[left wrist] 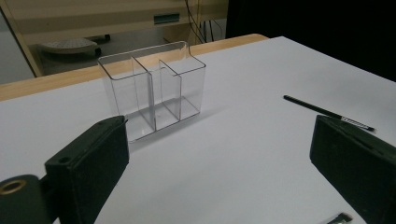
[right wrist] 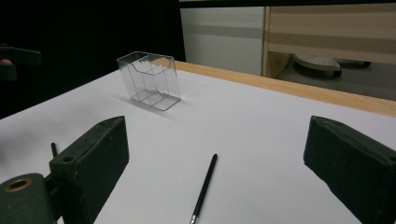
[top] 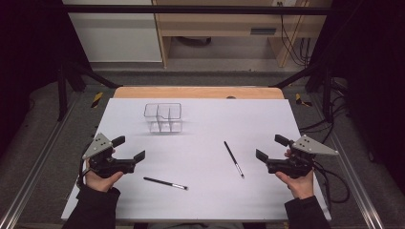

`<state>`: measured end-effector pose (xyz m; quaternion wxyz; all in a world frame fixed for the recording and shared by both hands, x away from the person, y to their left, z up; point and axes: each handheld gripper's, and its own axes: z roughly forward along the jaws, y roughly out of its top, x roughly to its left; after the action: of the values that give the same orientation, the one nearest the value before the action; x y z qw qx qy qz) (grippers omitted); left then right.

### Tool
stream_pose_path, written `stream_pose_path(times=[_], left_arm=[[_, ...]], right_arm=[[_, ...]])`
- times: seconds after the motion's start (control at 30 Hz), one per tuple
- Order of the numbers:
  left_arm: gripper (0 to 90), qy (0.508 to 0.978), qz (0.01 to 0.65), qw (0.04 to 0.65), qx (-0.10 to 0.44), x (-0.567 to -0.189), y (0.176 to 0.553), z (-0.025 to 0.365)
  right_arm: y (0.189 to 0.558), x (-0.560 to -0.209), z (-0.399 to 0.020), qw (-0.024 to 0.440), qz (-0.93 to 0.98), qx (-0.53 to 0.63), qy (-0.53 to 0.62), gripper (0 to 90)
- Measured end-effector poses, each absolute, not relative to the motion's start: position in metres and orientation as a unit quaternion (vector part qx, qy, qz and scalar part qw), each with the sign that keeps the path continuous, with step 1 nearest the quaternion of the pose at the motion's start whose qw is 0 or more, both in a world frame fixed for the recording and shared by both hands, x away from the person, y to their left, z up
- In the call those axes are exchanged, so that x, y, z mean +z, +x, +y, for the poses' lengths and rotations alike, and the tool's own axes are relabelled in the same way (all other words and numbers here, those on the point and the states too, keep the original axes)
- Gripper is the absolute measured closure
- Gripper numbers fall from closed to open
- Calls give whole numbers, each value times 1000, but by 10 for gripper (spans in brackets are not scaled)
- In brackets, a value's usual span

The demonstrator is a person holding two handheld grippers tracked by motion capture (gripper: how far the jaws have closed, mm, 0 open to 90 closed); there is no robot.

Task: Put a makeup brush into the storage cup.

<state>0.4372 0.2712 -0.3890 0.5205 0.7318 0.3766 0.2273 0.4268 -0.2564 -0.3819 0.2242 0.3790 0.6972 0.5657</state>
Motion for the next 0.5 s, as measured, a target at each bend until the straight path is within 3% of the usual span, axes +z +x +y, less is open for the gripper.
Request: stream_pose_path(times=[0.5], left_arm=[[49, 763, 362, 498, 196, -400, 438, 265]], right_arm=[[428, -383, -248, 225, 705, 558, 376, 71]])
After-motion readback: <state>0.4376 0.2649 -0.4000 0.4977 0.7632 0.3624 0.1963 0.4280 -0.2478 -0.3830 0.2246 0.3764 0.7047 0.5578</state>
